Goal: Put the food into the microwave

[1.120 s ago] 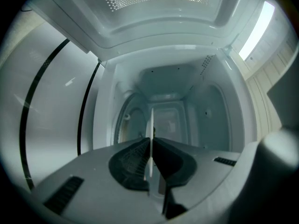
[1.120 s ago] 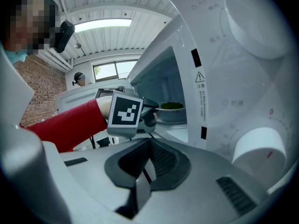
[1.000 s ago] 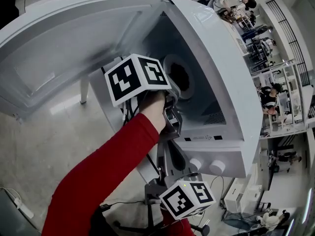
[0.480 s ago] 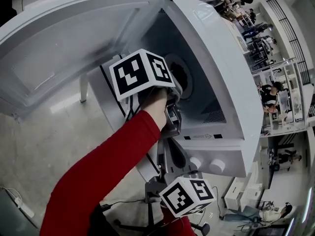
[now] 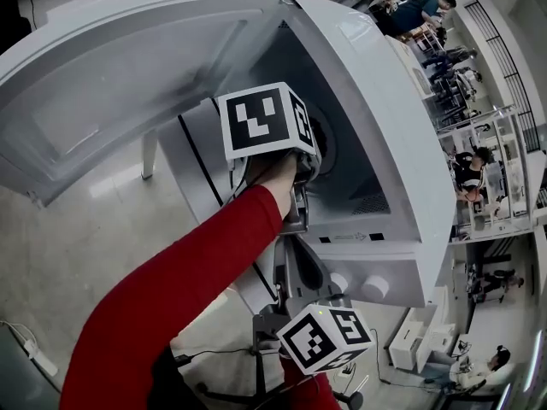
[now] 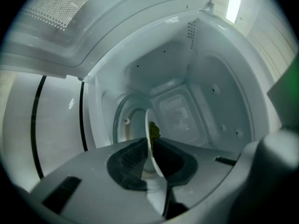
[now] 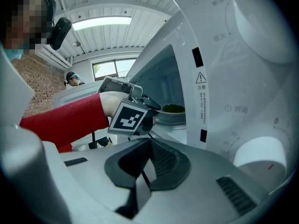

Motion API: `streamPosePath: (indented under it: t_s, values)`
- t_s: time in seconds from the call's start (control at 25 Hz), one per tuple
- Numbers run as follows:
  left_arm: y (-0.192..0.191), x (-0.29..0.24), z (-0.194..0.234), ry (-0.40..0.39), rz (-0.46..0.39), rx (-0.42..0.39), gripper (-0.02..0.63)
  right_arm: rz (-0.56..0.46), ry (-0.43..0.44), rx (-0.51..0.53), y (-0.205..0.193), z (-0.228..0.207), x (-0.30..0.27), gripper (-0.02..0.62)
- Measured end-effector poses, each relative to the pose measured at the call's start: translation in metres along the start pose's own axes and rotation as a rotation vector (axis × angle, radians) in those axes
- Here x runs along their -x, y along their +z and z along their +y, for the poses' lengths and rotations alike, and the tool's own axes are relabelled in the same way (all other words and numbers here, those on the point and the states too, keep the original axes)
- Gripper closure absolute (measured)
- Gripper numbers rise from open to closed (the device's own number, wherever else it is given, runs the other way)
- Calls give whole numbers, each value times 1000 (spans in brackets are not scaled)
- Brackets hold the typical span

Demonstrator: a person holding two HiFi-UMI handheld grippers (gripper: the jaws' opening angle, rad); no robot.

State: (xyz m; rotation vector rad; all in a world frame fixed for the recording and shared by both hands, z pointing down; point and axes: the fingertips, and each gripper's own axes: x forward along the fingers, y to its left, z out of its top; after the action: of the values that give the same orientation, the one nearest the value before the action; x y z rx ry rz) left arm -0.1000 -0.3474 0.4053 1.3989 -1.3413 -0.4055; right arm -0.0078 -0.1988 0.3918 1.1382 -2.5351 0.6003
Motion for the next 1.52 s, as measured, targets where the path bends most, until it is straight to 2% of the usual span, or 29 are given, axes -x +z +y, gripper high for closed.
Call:
streamPosePath:
  t_s: [0.08,0.24,0.4,0.56,0.68,1.52]
  values:
    - [1,0,-1,15,-4,-51,557,0,5,2,0,2,0,581]
    - [15,-6,-6,-11,-60,-137,551,5,9,10,-4,5,-4,581]
    - [16,-5,0,44,-65,-199,543,9,8,13,-5,5,-5,581]
    - [4,-6,0,79,-5,-250,531,13,10,13,-5,4,-4,581]
    - [5,-7,1,106,2,-307,525,11,11,14,-5,4,-4,581]
    - [11,-11,1,171,-18,-514,497,29,11,13,-9,-2,-1,581]
